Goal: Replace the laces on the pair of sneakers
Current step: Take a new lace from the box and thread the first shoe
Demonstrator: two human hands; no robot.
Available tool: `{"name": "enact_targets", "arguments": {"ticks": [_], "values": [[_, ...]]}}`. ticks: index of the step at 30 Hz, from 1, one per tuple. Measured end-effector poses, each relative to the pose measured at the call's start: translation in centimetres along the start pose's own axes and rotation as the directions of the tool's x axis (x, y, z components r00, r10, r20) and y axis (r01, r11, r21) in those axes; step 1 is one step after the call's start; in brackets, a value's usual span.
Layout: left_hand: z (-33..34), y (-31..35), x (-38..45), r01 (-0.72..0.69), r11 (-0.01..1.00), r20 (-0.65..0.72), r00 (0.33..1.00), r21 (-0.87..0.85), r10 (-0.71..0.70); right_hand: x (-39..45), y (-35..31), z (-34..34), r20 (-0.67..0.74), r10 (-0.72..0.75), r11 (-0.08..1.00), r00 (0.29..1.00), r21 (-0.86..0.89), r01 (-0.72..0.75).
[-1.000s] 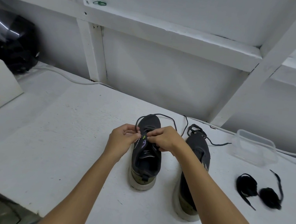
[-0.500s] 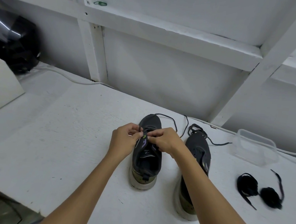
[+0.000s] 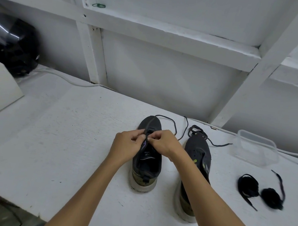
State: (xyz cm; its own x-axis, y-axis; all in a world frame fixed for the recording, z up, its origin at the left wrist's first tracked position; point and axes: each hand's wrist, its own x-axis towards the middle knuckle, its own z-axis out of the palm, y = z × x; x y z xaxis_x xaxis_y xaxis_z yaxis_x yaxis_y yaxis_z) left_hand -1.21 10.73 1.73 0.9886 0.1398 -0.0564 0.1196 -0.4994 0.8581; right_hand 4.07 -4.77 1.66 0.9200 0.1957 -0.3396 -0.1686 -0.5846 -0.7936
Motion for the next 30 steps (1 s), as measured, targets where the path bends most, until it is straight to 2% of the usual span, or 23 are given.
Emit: {"name": "enact_targets", "arguments": {"ticks": [2, 4, 6, 9, 13, 16, 18, 22, 25, 27, 29, 30], "values": [[-0.6, 0.1, -0.5, 0.019, 0.995, 0.091, 0.996, -0.098, -0.01, -0.1, -0.1, 0.0, 0.006, -0.001, 1.0, 1.0, 0.008, 0.001], [-0.8, -0.2, -0.9, 0.022, 0.993, 0.127, 0.992, -0.112, -0.008, -0.3, -0.4, -0.1, 0.021, 0.003, 1.0, 1.0, 0.008, -0.003], [-0.6, 0.0, -1.0, 0.035, 0.993, 0.094, 0.995, -0.114, -0.024, -0.4, -0.6, -0.1, 0.015, 0.003, 1.0, 1.0, 0.007, -0.003], [-0.1, 0.9, -1.2, 0.05, 0.994, 0.016, 0.999, -0.099, -0.048, -0.9, -1.2, -0.8, 0.023, 0.038, 0.986, 0.999, 0.159, -0.041], [0.3, 1.5, -1.6, 0.07, 0.996, -0.01, 0.997, -0.062, -0.071, -1.9, -1.8, -3.3, 0.079, 0.016, 0.951, 0.997, 0.307, -0.039], [0.4, 1.4, -1.6, 0.135, 0.991, -0.006, 0.991, -0.024, -0.135, -2.6, -2.3, -4.9, 0.054, -0.009, 0.798, 0.999, 0.602, -0.025], [0.6, 1.6, -1.7, 0.151, 0.989, 0.001, 0.989, -0.005, -0.151, -2.8, -2.6, -5.8, 0.015, -0.015, 0.714, 1.0, 0.701, 0.001], [1.7, 2.4, -2.1, 0.129, 0.988, 0.082, 0.987, 0.079, -0.136, -2.5, -2.5, -6.1, -0.025, 0.005, 0.78, 1.0, 0.625, 0.012], [2.7, 2.6, -2.3, 0.124, 0.979, 0.209, 0.965, 0.165, -0.158, -2.6, -2.6, -5.8, 0.014, 0.021, 0.722, 1.0, 0.691, -0.025], [3.0, 2.7, -2.2, 0.128, 0.969, 0.265, 0.947, 0.21, -0.182, -2.7, -2.5, -5.9, 0.016, 0.017, 0.724, 1.0, 0.689, -0.023], [2.9, 2.6, -2.0, 0.137, 0.966, 0.282, 0.939, 0.22, -0.198, -2.8, -2.6, -6.1, -0.024, 0.002, 0.726, 1.0, 0.687, 0.015], [2.8, 2.4, -1.9, 0.14, 0.965, 0.28, 0.939, 0.223, -0.201, -2.8, -2.9, -6.3, -0.06, -0.012, 0.694, 0.998, 0.718, 0.052]]}}
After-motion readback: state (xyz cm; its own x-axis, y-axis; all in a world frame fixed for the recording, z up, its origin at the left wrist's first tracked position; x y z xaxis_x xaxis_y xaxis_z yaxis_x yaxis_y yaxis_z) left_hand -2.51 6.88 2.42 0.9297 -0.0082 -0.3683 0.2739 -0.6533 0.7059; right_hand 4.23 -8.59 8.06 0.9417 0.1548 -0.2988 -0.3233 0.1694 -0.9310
